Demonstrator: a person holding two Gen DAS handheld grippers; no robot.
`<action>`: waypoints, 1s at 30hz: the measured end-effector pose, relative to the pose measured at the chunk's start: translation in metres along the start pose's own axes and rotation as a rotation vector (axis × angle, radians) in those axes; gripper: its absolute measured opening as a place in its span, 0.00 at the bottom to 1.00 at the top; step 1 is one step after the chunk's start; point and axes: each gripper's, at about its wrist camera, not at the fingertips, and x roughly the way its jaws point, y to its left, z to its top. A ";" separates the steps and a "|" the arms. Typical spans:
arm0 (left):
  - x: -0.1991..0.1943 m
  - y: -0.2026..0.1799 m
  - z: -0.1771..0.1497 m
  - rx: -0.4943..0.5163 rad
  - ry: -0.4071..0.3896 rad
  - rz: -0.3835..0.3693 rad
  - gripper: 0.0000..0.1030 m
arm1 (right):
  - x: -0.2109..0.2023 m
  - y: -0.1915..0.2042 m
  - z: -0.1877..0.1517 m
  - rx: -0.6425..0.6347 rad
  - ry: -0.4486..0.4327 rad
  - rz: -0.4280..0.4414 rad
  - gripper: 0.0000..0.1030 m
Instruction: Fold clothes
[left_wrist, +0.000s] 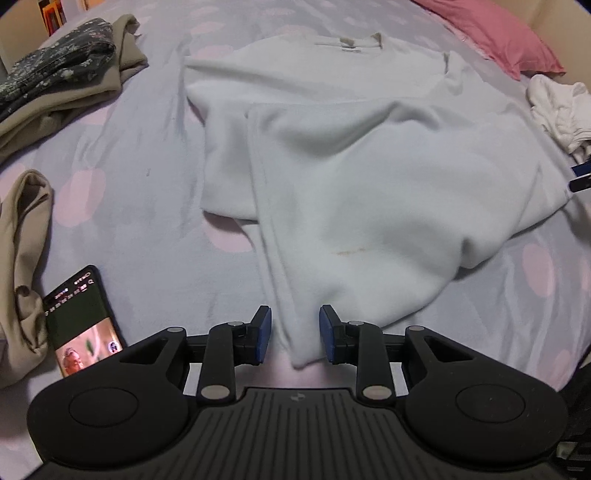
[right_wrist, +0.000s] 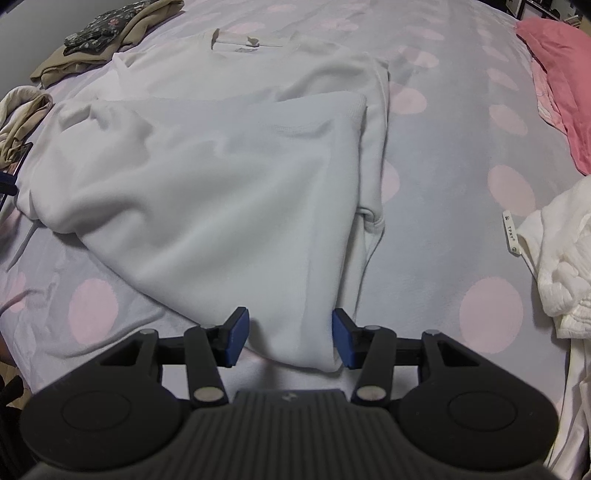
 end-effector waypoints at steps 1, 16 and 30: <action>0.001 0.001 0.000 -0.004 0.003 0.002 0.26 | 0.000 0.000 0.000 0.000 0.000 0.000 0.51; -0.030 0.037 0.015 -0.007 -0.001 -0.130 0.04 | -0.033 -0.031 0.008 0.133 0.020 0.044 0.04; 0.003 0.013 0.003 0.086 0.161 -0.040 0.12 | -0.011 -0.019 -0.003 0.072 0.164 -0.016 0.07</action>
